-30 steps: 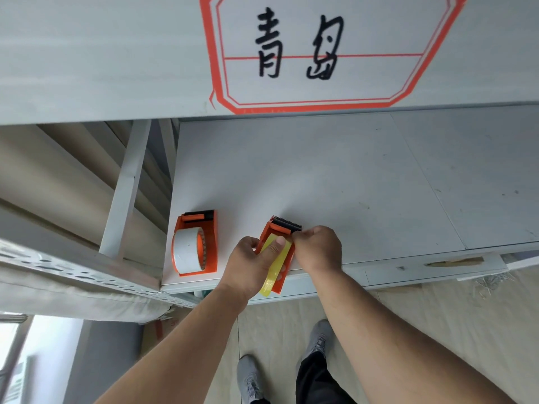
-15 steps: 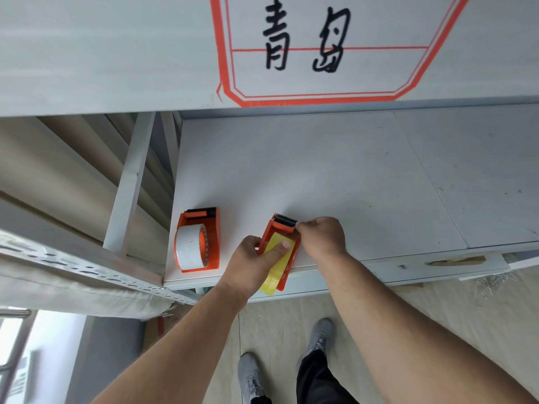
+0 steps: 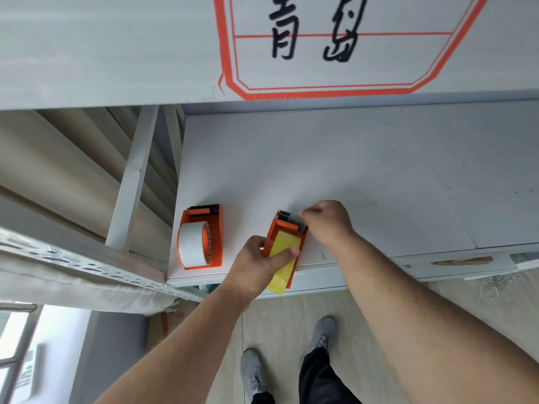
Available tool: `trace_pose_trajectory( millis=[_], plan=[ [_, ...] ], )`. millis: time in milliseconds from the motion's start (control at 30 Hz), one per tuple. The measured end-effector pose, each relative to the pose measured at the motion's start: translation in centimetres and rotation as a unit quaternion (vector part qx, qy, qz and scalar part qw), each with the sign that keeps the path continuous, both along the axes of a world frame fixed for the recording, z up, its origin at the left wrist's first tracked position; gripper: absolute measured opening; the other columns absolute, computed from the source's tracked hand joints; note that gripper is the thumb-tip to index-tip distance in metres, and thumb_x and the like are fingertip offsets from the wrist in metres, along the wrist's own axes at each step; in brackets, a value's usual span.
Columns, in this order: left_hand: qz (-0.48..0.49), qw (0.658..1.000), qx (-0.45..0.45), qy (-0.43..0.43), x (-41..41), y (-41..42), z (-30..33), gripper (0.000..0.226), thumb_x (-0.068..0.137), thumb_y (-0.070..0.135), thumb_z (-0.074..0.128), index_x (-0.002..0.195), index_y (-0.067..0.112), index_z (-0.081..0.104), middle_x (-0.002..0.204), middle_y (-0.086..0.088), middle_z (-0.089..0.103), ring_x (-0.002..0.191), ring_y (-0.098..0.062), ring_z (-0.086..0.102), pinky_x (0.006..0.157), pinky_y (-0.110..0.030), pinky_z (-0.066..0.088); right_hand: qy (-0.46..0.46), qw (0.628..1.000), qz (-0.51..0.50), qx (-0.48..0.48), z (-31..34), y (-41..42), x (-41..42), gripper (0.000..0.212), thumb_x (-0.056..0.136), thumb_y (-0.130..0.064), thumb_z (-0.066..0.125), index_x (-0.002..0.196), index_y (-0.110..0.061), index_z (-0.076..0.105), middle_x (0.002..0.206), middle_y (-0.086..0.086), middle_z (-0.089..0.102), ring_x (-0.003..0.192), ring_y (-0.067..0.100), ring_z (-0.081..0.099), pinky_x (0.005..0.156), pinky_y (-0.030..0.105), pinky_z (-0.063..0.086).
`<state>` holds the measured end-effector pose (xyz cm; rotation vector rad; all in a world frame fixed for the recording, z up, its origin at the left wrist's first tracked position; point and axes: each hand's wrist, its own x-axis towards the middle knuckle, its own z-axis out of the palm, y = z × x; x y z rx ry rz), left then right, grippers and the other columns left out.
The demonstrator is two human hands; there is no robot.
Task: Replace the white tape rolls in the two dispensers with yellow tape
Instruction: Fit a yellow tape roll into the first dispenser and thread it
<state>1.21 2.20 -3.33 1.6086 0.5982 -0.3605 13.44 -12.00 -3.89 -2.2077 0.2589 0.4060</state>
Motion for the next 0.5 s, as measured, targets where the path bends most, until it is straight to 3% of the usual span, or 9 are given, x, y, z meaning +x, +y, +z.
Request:
trace_pose_trajectory(
  millis=[67, 133, 267, 367, 500],
  plan=[
    [-0.008, 1.000, -0.002, 0.000, -0.09, 0.14, -0.04, 0.062, 0.080, 0.059, 0.080, 0.122, 0.017, 0.061, 0.109, 0.001, 0.075, 0.095, -0.015, 0.073, 0.072, -0.023, 0.053, -0.001, 1.000, 0.015, 0.028, 0.00, 0.01, 0.18, 0.023, 0.093, -0.025, 0.070, 0.088, -0.004, 0.076, 0.091, 0.012, 0.077, 0.085, 0.023, 0.069, 0.079, 0.038, 0.057],
    [-0.032, 0.999, -0.006, 0.004, -0.02, 0.18, 0.02, 0.067, 0.075, 0.067, 0.078, 0.118, 0.016, 0.067, 0.104, 0.000, 0.079, 0.089, -0.015, 0.076, 0.071, -0.023, 0.056, 0.006, 0.998, 0.030, 0.051, -0.08, 0.02, 0.40, 0.021, 0.095, -0.027, 0.070, 0.095, -0.007, 0.076, 0.093, 0.004, 0.074, 0.089, 0.019, 0.066, 0.075, 0.030, 0.051],
    [-0.037, 0.998, -0.043, 0.002, 0.11, -0.06, 0.52, 0.041, 0.095, 0.043, 0.073, 0.115, 0.007, 0.071, 0.092, -0.004, 0.081, 0.064, 0.000, 0.076, 0.056, -0.009, 0.053, 0.025, 0.996, 0.056, 0.059, -0.14, 0.00, 0.82, 0.023, 0.097, -0.028, 0.069, 0.102, -0.007, 0.075, 0.101, 0.002, 0.073, 0.093, 0.016, 0.064, 0.078, 0.029, 0.045],
    [-0.038, 0.996, -0.078, -0.009, -0.08, -0.21, 0.71, 0.039, 0.101, 0.035, 0.068, 0.116, -0.001, 0.069, 0.101, -0.022, 0.081, 0.067, -0.009, 0.077, 0.059, -0.015, 0.058, 0.025, 0.995, 0.058, 0.072, 0.03, -0.17, 0.91, 0.019, 0.095, -0.028, 0.072, 0.097, -0.010, 0.075, 0.093, 0.000, 0.072, 0.086, 0.014, 0.064, 0.075, 0.029, 0.048],
    [-0.032, 0.995, -0.093, -0.016, -0.13, -0.30, 0.82, 0.045, 0.100, 0.036, 0.068, 0.118, -0.005, 0.065, 0.101, -0.028, 0.078, 0.070, -0.019, 0.076, 0.063, -0.023, 0.062, 0.038, 0.991, 0.040, 0.119, 0.45, -0.03, 0.71, 0.015, 0.093, -0.024, 0.075, 0.098, -0.011, 0.077, 0.081, -0.005, 0.069, 0.070, 0.011, 0.060, 0.064, 0.027, 0.046]
  ],
)
